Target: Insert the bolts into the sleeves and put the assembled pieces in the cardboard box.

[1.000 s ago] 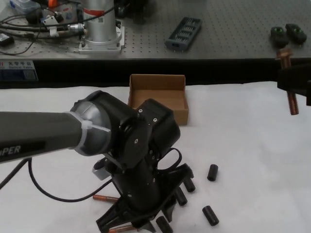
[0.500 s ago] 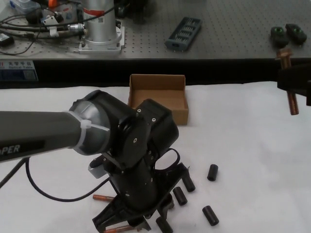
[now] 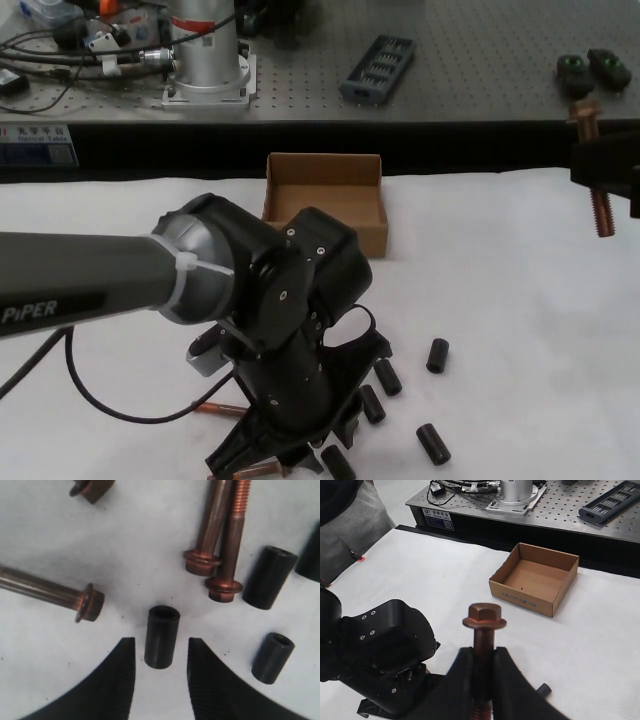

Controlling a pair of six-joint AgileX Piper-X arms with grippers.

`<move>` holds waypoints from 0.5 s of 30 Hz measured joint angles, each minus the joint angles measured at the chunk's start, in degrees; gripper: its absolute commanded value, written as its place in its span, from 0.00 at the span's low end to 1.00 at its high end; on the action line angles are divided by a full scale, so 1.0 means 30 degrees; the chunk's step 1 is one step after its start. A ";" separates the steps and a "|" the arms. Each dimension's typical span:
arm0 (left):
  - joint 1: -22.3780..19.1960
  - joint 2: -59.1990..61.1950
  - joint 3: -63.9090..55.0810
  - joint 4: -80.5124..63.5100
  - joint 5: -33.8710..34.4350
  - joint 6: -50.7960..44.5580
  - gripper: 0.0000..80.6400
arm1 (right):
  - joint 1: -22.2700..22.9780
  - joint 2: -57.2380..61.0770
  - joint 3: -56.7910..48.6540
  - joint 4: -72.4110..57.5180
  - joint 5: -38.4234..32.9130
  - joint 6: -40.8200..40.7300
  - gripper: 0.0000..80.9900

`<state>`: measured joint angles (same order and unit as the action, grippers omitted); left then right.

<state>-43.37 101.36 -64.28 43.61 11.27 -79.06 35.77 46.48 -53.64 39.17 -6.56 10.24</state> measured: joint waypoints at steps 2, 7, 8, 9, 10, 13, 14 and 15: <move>0.0000 0.0000 0.0000 0.0000 -0.0136 -0.0088 0.32 | 0.0000 0.0000 0.0000 0.0000 0.0000 0.0000 0.03; 0.0000 0.0107 0.0000 0.0000 -0.0278 -0.0148 0.32 | 0.0000 0.0000 0.0000 0.0000 0.0000 0.0000 0.03; 0.0000 0.0120 0.0000 0.0000 -0.0278 -0.0148 0.32 | 0.0000 0.0000 0.0000 0.0000 0.0000 0.0000 0.03; 0.0000 0.0166 0.0000 0.0000 -0.0278 -0.0148 0.32 | 0.0000 0.0000 0.0000 0.0000 0.0000 0.0000 0.03; 0.0000 0.0217 0.0000 0.0000 -0.0278 -0.0148 0.32 | 0.0000 0.0000 0.0000 0.0000 0.0000 0.0000 0.03; 0.0000 0.0305 0.0000 0.0000 -0.0278 -0.0148 0.32 | 0.0000 0.0000 0.0000 0.0000 0.0000 0.0000 0.03; 0.0000 0.0305 0.0000 0.0000 -0.0278 -0.0148 0.32 | 0.0000 0.0000 0.0000 0.0000 0.0000 0.0000 0.03; 0.0000 0.0305 0.0000 -0.0047 -0.0278 -0.0148 0.32 | 0.0000 0.0000 0.0000 0.0000 0.0000 0.0000 0.03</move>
<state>-43.37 102.27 -64.28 43.47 10.43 -79.50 35.77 46.48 -53.64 39.17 -6.56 10.24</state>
